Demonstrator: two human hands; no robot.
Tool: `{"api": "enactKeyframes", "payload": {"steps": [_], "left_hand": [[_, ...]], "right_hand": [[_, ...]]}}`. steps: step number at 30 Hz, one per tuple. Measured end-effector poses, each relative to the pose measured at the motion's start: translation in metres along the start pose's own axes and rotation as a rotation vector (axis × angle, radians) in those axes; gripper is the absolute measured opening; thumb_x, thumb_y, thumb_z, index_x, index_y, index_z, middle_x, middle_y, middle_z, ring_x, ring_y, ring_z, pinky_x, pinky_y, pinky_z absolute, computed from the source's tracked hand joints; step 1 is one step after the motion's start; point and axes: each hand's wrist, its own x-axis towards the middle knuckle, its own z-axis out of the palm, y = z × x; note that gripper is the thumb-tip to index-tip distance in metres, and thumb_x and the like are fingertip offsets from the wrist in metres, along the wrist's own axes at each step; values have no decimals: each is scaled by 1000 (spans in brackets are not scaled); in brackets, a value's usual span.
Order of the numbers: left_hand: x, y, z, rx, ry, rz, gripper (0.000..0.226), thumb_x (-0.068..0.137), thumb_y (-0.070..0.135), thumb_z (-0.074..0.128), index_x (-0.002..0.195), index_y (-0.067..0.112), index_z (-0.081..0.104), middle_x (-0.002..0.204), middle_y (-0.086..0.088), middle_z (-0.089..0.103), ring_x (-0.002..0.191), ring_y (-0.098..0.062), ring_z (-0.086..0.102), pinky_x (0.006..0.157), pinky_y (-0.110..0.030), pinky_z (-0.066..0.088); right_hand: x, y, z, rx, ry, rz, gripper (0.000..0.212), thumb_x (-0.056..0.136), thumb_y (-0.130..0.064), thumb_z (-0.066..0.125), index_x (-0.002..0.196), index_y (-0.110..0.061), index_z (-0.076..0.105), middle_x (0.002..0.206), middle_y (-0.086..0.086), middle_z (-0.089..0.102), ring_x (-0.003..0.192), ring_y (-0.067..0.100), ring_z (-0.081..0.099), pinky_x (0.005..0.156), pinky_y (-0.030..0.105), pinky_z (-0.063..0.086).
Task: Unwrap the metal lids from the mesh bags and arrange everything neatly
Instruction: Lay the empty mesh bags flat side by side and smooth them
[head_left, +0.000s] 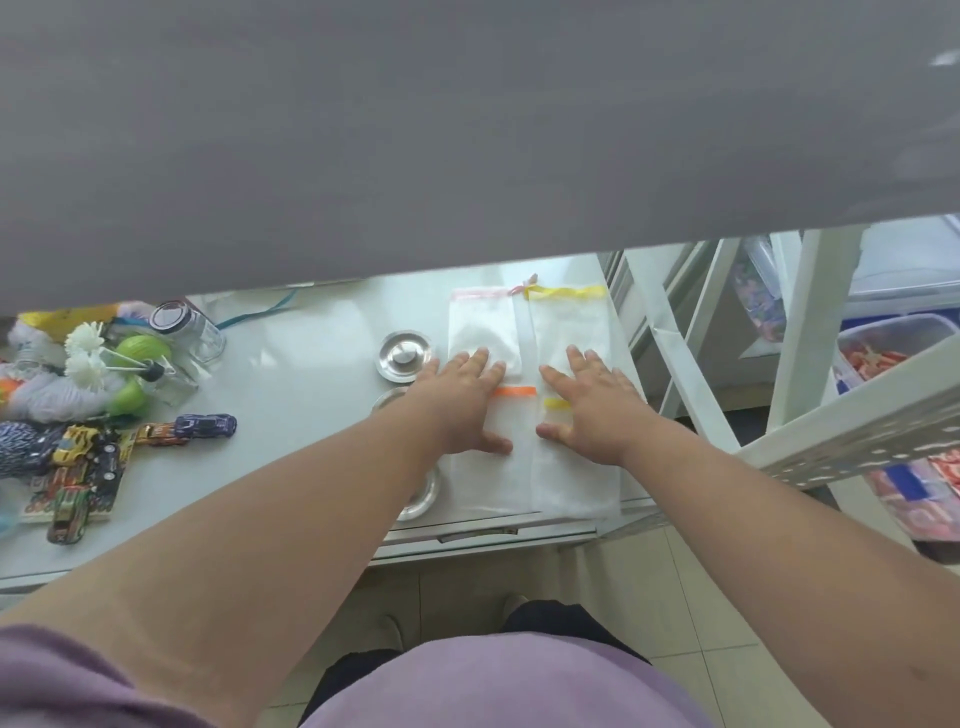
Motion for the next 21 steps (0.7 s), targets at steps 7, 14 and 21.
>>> {"api": "enactKeyframes", "payload": {"steps": [7, 14, 21], "left_hand": [[-2, 0, -1, 3, 17, -9, 122, 83, 81, 66, 173, 26, 4, 183, -6, -2, 169, -29, 4, 134, -58, 2], [-25, -24, 8, -72, 76, -13, 118, 85, 78, 67, 173, 29, 7, 183, -4, 0, 169, -26, 3, 135, -55, 0], [-48, -45, 15, -153, 96, -53, 114, 87, 76, 67, 173, 35, 5, 183, -3, 0, 169, -23, -1, 135, -52, 2]], "right_hand": [[10, -3, -14, 20, 16, 8, 95, 88, -69, 63, 164, -38, 14, 176, 7, -5, 161, 28, -7, 127, 58, 7], [-20, 8, -15, 137, 116, 256, 34, 98, -31, 66, 126, -14, 58, 125, 12, 55, 105, 30, 56, 85, 40, 49], [-14, 7, -17, 180, 205, 273, 18, 97, -9, 59, 114, -12, 62, 119, 14, 57, 101, 30, 57, 83, 37, 48]]}}
